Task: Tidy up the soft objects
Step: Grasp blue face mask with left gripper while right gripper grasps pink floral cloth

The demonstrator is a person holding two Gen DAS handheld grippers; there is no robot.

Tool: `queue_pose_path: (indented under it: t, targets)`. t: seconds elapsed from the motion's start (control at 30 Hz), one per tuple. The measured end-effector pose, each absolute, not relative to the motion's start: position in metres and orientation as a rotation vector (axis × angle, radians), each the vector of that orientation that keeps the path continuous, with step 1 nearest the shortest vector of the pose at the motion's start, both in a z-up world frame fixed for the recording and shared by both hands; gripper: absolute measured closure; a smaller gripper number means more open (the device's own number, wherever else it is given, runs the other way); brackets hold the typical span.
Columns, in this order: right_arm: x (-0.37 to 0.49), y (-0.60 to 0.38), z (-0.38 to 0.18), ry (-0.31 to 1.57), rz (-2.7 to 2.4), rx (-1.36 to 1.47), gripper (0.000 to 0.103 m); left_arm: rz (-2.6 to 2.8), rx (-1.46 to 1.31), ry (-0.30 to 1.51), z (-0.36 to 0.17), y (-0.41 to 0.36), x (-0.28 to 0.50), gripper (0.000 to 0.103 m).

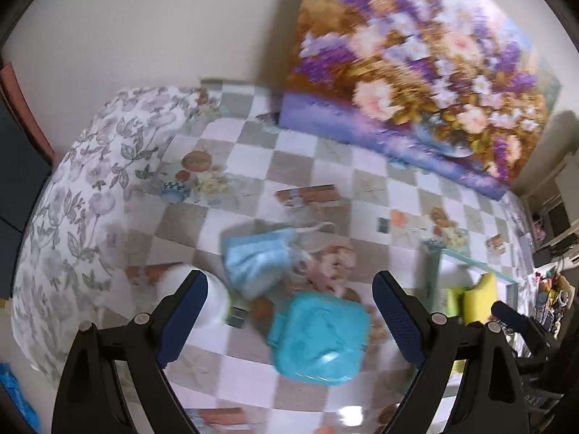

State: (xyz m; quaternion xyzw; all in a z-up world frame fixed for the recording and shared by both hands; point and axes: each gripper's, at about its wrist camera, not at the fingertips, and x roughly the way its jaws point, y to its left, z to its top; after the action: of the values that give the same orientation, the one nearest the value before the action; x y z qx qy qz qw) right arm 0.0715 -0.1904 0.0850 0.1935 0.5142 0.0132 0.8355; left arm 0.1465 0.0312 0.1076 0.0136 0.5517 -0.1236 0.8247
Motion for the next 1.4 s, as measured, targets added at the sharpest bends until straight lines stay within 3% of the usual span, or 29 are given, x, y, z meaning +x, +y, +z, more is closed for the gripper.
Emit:
queue_pose_path:
  t: [0.2, 0.47, 0.67, 0.73, 0.93, 1.0, 1.13, 1.33, 1.4]
  targets:
    - [0.124, -0.168, 0.053, 1.202, 0.071, 0.405, 0.0, -0.257, 0.097, 1.337, 0.075, 0.037, 0.201, 0.01]
    - [0.166, -0.16, -0.004, 1.323, 0.094, 0.478, 0.014, -0.236, 0.174, 1.502, 0.018, 0.02, 0.23, 0.011]
    - [0.181, -0.145, -0.026, 1.372, 0.136, 0.474, 0.033, -0.205, 0.236, 1.574, -0.013, 0.011, 0.24, 0.019]
    - [0.184, -0.141, -0.031, 1.383, 0.145, 0.47, 0.047, -0.207, 0.256, 1.593, -0.02, 0.007, 0.239, 0.019]
    - [0.186, -0.13, -0.036, 1.385, 0.181, 0.446, 0.068, -0.198, 0.31, 1.622, -0.039, -0.003, 0.238, 0.02]
    - [0.186, -0.128, -0.036, 1.38, 0.184, 0.442, 0.073, -0.206, 0.3, 1.633, -0.043, -0.004, 0.238, 0.03]
    - [0.186, -0.126, -0.038, 1.369, 0.188, 0.439, 0.086, -0.221, 0.308, 1.632, -0.049, -0.004, 0.235, 0.035]
    - [0.184, -0.131, -0.036, 1.348, 0.173, 0.438, 0.092, -0.228, 0.303, 1.607, -0.051, -0.005, 0.23, 0.046]
    - [0.181, -0.137, -0.033, 1.341, 0.168, 0.449, 0.092, -0.233, 0.3, 1.591, -0.049, -0.005, 0.227, 0.057]
